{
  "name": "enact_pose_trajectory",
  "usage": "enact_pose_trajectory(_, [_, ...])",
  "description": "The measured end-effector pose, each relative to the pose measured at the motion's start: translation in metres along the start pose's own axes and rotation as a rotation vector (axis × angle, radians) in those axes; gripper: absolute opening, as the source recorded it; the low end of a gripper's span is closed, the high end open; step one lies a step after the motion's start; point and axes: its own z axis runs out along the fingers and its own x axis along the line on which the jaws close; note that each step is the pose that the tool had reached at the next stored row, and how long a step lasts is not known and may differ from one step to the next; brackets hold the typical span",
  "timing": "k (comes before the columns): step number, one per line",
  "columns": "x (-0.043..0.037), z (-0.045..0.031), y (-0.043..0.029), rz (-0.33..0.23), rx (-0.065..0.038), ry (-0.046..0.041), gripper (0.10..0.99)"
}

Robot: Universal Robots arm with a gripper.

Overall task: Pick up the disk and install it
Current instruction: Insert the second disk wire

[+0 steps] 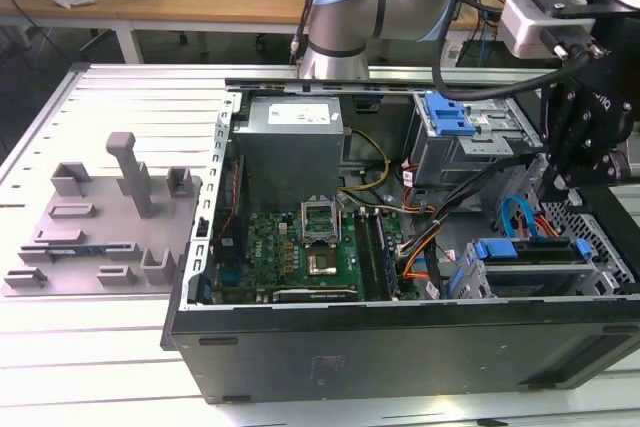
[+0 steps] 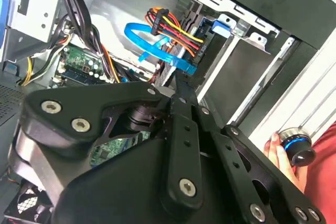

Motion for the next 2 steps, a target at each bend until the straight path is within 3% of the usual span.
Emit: enact_pose_trajectory(2, [-0.0004,0.0,0.0001,0.0,0.0,0.0,0.106])
